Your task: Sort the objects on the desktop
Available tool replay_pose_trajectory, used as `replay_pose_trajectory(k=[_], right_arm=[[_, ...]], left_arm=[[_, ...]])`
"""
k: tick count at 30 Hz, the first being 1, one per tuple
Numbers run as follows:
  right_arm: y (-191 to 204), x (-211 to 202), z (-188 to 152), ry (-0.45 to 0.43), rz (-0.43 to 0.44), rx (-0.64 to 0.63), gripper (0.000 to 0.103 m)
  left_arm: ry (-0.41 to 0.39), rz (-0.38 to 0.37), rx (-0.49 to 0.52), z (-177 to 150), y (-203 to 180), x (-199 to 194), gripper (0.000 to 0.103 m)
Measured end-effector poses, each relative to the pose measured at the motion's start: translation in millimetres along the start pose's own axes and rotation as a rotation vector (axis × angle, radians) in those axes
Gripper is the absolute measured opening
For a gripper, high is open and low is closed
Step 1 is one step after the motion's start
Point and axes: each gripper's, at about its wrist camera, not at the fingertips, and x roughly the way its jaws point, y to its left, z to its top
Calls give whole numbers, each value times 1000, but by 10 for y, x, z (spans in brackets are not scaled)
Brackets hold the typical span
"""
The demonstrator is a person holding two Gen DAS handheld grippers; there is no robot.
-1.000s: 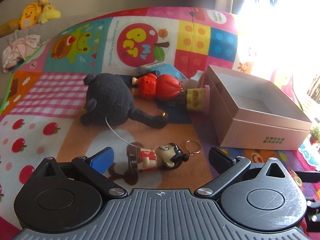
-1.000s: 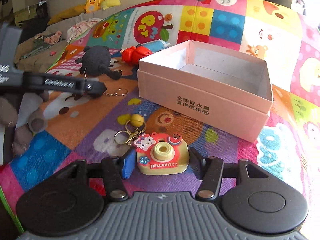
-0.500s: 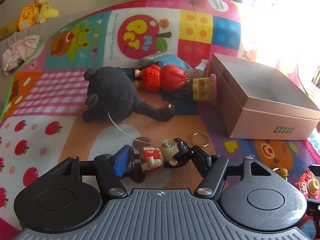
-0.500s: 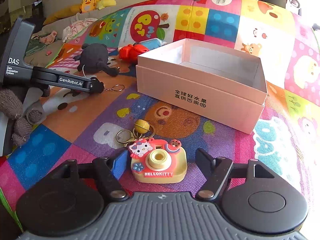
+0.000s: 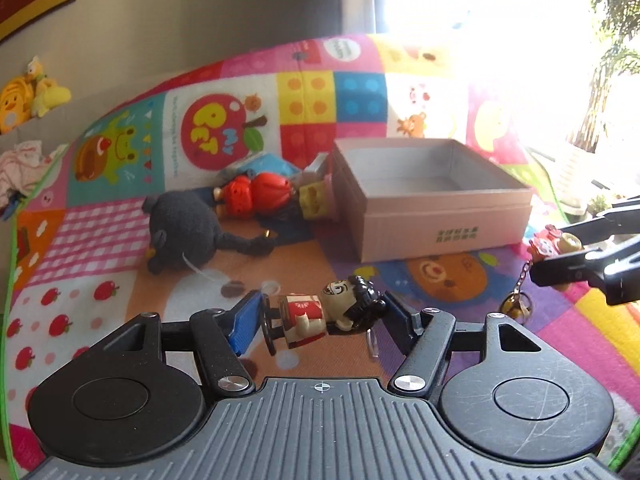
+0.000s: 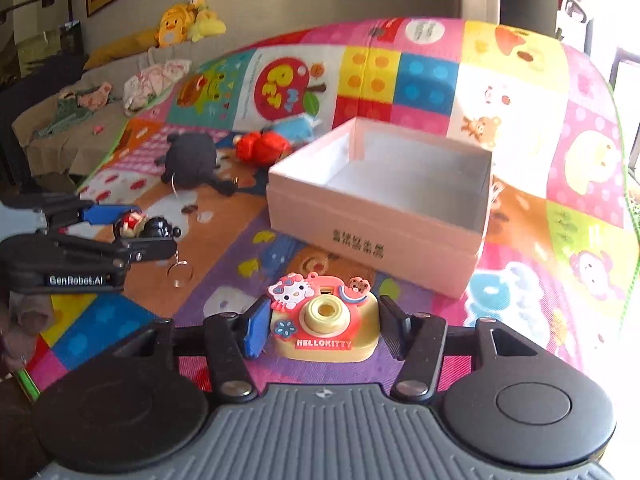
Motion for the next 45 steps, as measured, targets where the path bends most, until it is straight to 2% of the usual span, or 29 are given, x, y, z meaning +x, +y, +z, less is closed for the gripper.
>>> replay_pose_trajectory(k=[4,7,9,12,17,22,23,25,27,30,34,37,41,45], right_arm=[[-208,-448,334,-140,-11,68,56],[-357,-667,575,-221,-33,107,56],[-407,-723,703,-261,-67,98,56],[-468,-678,890,-289,-105,74,56],[-552,-287,1135,-258,-143,48,56],[-703,410,1347,-148,-180,61,56],[-750,568,1377,-114,-183,71,56],[-832,881,1393,-48,-186,91,56],[-900,1160,1385,9,-186,109,56],[-970,1504,1355,81,-179,127,56],[-1031,1814,1313,144,-212,135,56],[-1092,1788,1303,148,-210,172,56],[-1023,1618,1370,128,-196,155,57],[-915,1551,1523,138,-120,206,58]], left_arm=[[-132,-52,29,386,-124,-173,70],[-198,-94,63,656,-282,-108,70],[-190,-126,62,792,-378,68,70],[-131,-198,30,940,-517,473,70],[-77,-276,11,1076,-766,1089,70],[-3,-354,66,976,-1011,1485,71],[4,-356,66,947,-999,1500,73],[-4,-360,54,895,-914,1447,86],[-31,-346,46,842,-780,1313,94],[-64,-303,47,761,-579,1100,95],[-77,-230,11,652,-310,939,97],[-56,-187,-31,521,-88,910,99],[2,-106,-109,337,249,984,100],[38,-32,-188,211,495,1060,100]])
